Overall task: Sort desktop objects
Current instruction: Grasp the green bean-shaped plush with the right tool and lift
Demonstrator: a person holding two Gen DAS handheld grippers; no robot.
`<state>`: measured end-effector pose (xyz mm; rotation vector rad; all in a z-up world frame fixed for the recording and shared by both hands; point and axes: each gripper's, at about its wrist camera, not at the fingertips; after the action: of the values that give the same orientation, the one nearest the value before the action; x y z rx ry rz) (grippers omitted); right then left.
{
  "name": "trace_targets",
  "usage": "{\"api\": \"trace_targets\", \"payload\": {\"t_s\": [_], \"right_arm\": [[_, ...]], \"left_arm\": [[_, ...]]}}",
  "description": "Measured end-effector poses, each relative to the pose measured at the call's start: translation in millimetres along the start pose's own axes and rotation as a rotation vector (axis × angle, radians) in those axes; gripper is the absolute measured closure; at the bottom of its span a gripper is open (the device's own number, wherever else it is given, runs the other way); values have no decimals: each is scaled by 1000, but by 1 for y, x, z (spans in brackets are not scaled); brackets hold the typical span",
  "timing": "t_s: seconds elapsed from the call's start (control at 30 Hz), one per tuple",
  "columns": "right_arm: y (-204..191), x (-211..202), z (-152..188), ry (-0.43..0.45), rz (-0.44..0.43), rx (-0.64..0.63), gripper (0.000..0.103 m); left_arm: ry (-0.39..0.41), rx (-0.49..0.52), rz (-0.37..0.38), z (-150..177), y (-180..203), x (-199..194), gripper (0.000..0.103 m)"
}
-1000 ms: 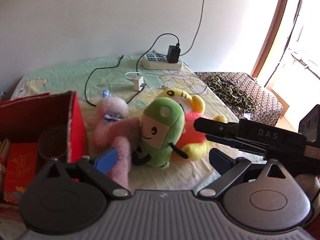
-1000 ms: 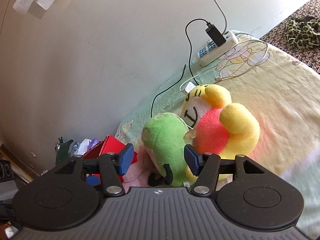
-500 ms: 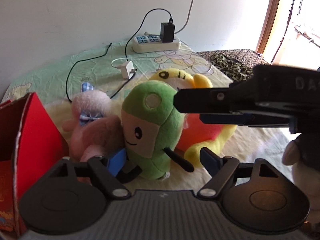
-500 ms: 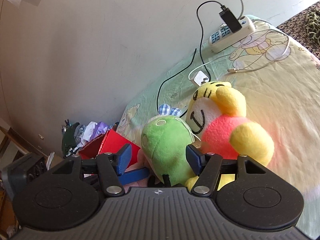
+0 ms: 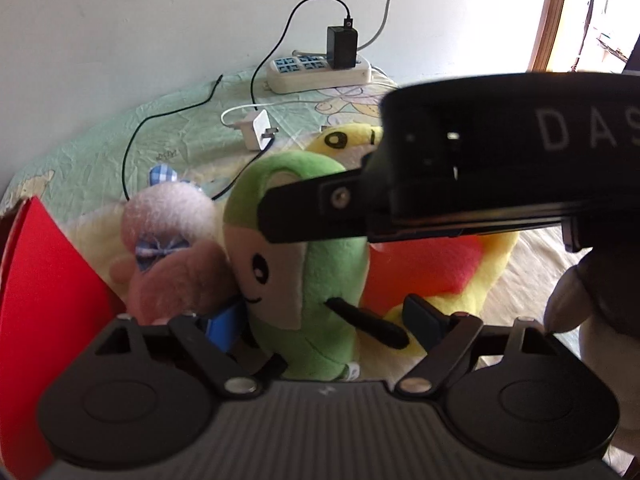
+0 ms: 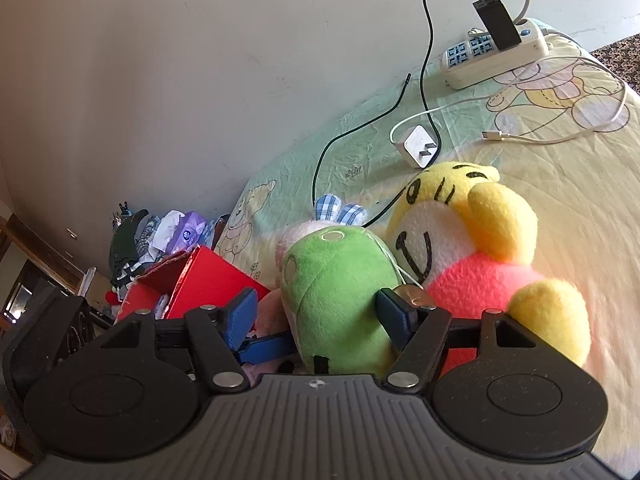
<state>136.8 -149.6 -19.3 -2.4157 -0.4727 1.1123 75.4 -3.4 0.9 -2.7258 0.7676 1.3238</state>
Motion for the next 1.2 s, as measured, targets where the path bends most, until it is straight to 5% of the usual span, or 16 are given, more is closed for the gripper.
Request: {"api": "trace_targets", "payload": {"t_s": [0.23, 0.33, 0.83, 1.2], "right_arm": [[-4, 4, 0, 10, 32, -38, 36], [-6, 3, 1, 16, 81, -66, 53], [1, -37, 10, 14, 63, -41, 56], [34, -70, 53, -61, 75, 117, 54]], "left_arm": [[-5, 8, -11, -2, -1, 6, 18], [-3, 4, -18, -2, 1, 7, 18], [20, 30, 73, 17, 32, -26, 18], [-61, 59, 208, 57, 75, -41, 18]]}}
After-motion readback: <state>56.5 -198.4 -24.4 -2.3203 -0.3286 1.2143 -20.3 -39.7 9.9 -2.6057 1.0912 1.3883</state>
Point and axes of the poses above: each gripper's, at about its wrist camera, not at the fingertips, and x roughly the way its jaws point, y to its right, z to its underside, and after that the axes turned 14 degrees about z, right-handed
